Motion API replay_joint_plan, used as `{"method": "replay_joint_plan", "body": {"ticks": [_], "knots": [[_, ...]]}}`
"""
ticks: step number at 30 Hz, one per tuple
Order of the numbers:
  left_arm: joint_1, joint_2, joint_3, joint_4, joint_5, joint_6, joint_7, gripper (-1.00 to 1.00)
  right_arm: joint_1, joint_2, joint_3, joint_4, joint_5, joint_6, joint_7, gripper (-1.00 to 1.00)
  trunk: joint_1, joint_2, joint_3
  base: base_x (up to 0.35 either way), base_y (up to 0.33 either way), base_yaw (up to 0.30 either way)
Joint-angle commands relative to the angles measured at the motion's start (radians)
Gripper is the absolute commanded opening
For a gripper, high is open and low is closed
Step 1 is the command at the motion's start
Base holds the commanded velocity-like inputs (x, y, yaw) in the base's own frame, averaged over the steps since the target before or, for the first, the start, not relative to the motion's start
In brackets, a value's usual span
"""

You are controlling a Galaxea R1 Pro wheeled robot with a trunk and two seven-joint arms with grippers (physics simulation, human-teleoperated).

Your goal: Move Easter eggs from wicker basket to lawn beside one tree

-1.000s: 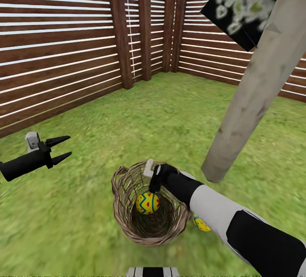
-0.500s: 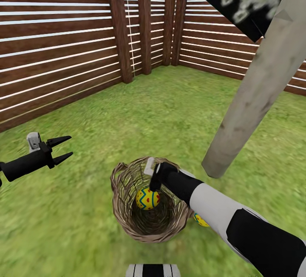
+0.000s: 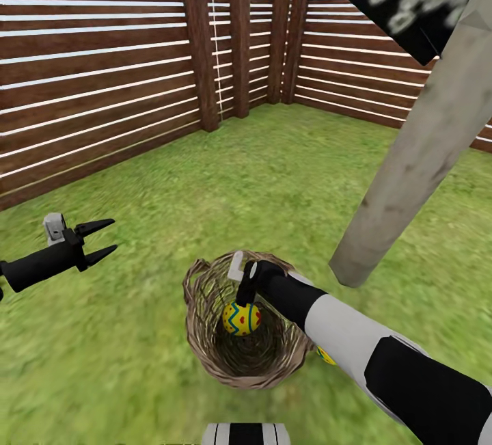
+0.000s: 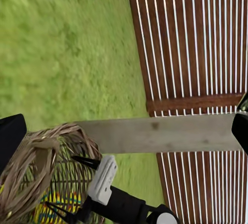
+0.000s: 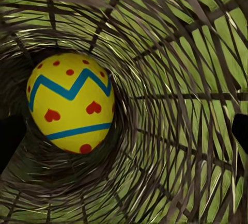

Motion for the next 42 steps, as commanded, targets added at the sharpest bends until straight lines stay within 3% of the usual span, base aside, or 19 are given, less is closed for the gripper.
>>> {"method": "replay_joint_plan", "body": {"ticks": [1,11,22,42], "knots": [[-0.001,0.000,0.001,0.000,0.009,0.004,0.008,1.00,0.000,0.000,0.001,-0.001,0.010,0.002,0.007,1.00,0.000,0.000,-0.002,0.000,0.000,0.144],[-0.001,0.000,0.001,0.001,0.009,0.005,0.008,1.00,0.001,0.000,0.001,-0.007,0.010,0.001,0.007,1.00,0.000,0.000,-0.003,0.000,0.000,0.042],[-0.001,0.000,0.002,0.001,0.009,0.005,0.008,1.00,0.002,0.000,0.001,-0.008,0.010,0.001,0.008,1.00,0.000,0.000,-0.003,0.000,0.000,0.260],[-0.001,0.000,0.002,-0.002,0.009,0.007,0.008,1.00,0.007,0.000,0.006,0.011,0.016,0.003,0.010,1.00,0.005,-0.003,-0.050,0.000,0.000,0.012]]}}
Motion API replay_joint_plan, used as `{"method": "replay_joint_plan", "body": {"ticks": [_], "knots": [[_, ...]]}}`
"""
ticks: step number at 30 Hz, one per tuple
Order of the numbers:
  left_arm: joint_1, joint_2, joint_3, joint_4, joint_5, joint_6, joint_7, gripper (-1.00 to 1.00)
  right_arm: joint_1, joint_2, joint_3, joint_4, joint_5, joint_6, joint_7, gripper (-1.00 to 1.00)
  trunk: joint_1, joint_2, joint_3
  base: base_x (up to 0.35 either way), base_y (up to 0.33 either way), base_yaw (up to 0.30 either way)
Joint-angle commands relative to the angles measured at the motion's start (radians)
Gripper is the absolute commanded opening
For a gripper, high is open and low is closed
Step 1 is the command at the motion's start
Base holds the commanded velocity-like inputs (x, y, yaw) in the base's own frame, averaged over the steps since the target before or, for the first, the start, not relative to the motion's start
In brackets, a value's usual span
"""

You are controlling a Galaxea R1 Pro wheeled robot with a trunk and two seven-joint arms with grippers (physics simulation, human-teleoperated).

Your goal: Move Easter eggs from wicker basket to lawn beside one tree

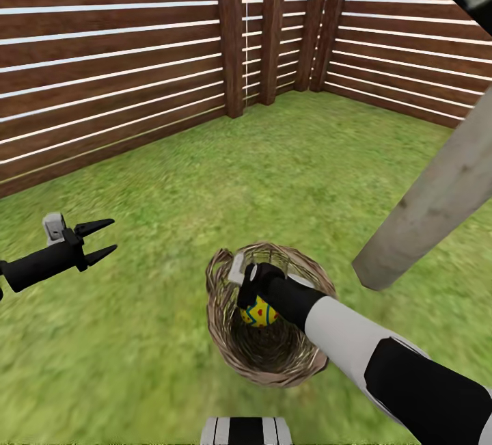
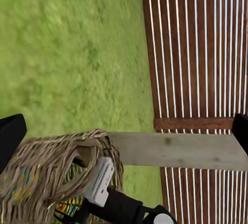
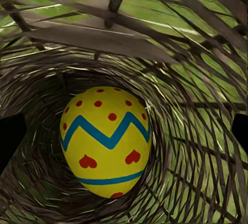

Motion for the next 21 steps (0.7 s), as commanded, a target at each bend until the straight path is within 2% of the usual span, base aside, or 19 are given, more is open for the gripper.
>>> {"method": "replay_joint_plan", "body": {"ticks": [1,12,21], "knots": [[-0.001,0.000,0.001,0.000,0.010,0.004,0.008,1.00,-0.001,0.000,0.001,-0.001,0.010,0.002,0.007,1.00,0.000,-0.001,-0.005,0.000,0.000,0.000],[-0.001,0.000,0.001,-0.003,0.011,0.004,0.008,1.00,-0.001,0.000,0.001,0.002,0.007,0.002,0.006,1.00,0.003,-0.002,-0.032,0.000,0.000,0.000],[-0.001,0.000,0.001,-0.002,0.011,0.004,0.008,1.00,-0.001,0.000,-0.004,0.003,0.005,0.004,-0.004,1.00,0.005,-0.003,-0.043,0.000,0.000,0.000]]}}
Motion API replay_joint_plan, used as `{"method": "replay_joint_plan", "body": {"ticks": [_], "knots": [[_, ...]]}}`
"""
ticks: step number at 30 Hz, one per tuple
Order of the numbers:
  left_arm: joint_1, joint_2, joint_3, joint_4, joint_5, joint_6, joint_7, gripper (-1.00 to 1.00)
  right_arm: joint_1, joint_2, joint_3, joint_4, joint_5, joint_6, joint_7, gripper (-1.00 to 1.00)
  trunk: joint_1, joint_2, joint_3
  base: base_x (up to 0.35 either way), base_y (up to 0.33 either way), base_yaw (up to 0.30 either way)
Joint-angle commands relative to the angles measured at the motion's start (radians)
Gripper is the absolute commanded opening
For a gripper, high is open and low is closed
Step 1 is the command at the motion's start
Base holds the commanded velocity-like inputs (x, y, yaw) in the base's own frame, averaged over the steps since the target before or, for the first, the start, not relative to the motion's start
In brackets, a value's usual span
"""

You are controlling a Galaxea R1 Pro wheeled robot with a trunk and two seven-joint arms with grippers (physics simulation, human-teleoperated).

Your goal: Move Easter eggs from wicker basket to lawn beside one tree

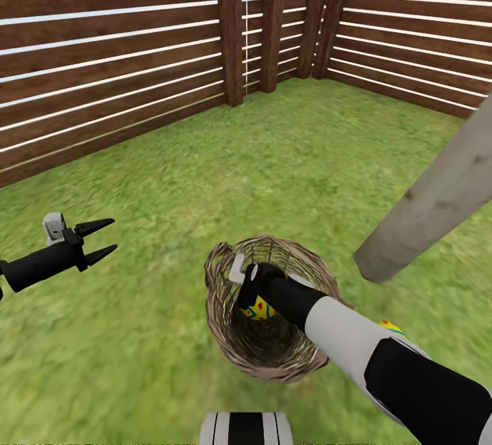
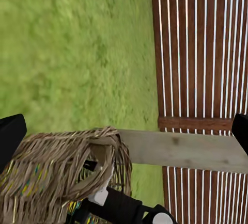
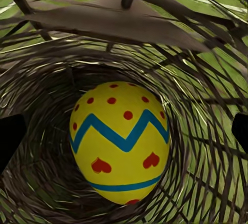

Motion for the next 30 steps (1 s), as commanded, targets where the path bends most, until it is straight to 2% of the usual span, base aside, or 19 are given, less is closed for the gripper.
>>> {"method": "replay_joint_plan", "body": {"ticks": [1,9,13,19,27,30], "knots": [[-0.001,0.000,0.001,0.000,0.010,0.004,0.008,1.00,-0.001,0.000,0.001,-0.001,0.012,0.003,0.006,1.00,0.000,-0.001,-0.005,0.000,0.000,0.000],[-0.001,0.000,0.001,0.000,0.010,0.004,0.008,1.00,-0.001,0.000,-0.004,0.026,0.013,0.015,0.003,1.00,0.003,-0.002,-0.028,0.000,0.000,0.000],[-0.001,0.000,0.001,0.000,0.010,0.004,0.008,1.00,-0.001,0.000,-0.003,0.064,0.014,0.015,0.003,1.00,0.003,-0.002,-0.028,0.000,0.000,0.000],[-0.001,0.000,0.001,0.000,0.010,0.004,0.008,1.00,-0.001,0.000,-0.004,0.071,0.016,0.016,-0.003,1.00,0.005,-0.003,-0.047,0.000,0.000,0.000],[-0.001,0.000,0.001,0.003,0.010,0.004,0.008,1.00,-0.001,0.000,-0.002,0.061,0.018,0.016,-0.087,1.00,0.005,-0.003,-0.047,0.000,0.000,0.000],[-0.001,0.000,0.001,0.002,0.010,0.004,0.008,1.00,-0.001,0.000,-0.001,0.058,0.018,0.016,-0.097,1.00,0.006,-0.004,-0.059,0.000,0.000,0.000]]}}
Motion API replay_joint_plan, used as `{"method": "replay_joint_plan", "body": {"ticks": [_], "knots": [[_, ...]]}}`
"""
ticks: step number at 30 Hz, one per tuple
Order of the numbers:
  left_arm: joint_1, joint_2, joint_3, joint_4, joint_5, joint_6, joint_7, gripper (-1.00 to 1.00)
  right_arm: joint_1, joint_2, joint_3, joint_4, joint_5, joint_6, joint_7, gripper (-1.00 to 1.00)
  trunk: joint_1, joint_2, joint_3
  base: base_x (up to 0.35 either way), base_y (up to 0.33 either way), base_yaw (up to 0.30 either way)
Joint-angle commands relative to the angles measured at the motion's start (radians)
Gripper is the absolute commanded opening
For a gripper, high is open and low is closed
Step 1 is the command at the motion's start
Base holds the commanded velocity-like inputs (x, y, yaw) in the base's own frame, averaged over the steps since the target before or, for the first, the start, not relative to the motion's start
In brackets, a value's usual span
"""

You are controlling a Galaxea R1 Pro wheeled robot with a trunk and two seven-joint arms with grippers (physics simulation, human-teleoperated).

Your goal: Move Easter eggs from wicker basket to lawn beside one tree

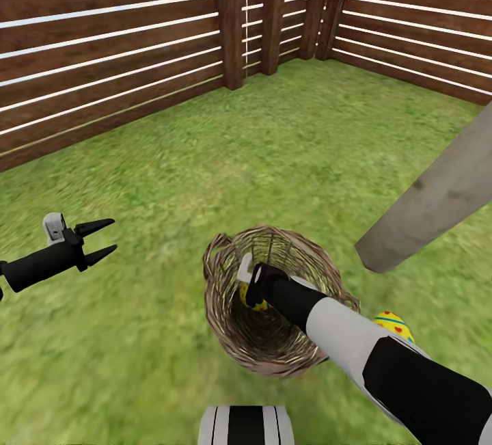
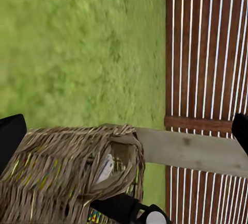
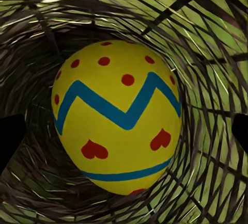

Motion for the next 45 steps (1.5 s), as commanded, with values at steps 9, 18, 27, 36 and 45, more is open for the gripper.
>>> {"method": "replay_joint_plan", "body": {"ticks": [9,18,27,36,45], "knots": [[-0.001,0.000,0.001,0.000,0.010,0.004,0.008,1.00,-0.002,0.000,0.002,0.004,0.011,0.000,-0.026,1.00,0.001,-0.001,-0.009,0.000,0.000,0.000],[0.017,-0.005,-0.016,0.019,-0.006,-0.008,0.011,1.00,-0.007,-0.006,0.000,0.009,0.008,0.002,-0.028,1.00,0.003,-0.002,-0.028,0.000,0.000,0.000],[0.048,-0.005,-0.059,0.020,-0.001,-0.007,0.010,1.00,-0.008,-0.020,-0.003,0.019,0.006,0.015,-0.017,1.00,0.005,-0.003,-0.043,0.000,0.000,0.000],[0.049,-0.006,-0.073,0.020,-0.001,-0.007,0.010,1.00,-0.008,-0.022,-0.004,0.009,0.008,0.014,-0.042,1.00,0.006,-0.003,-0.051,0.000,0.000,0.000],[0.049,-0.006,-0.073,0.020,-0.001,-0.007,0.010,1.00,-0.008,-0.021,-0.006,0.002,0.008,0.014,-0.122,1.00,0.006,-0.004,-0.055,0.000,0.000,0.000]]}}
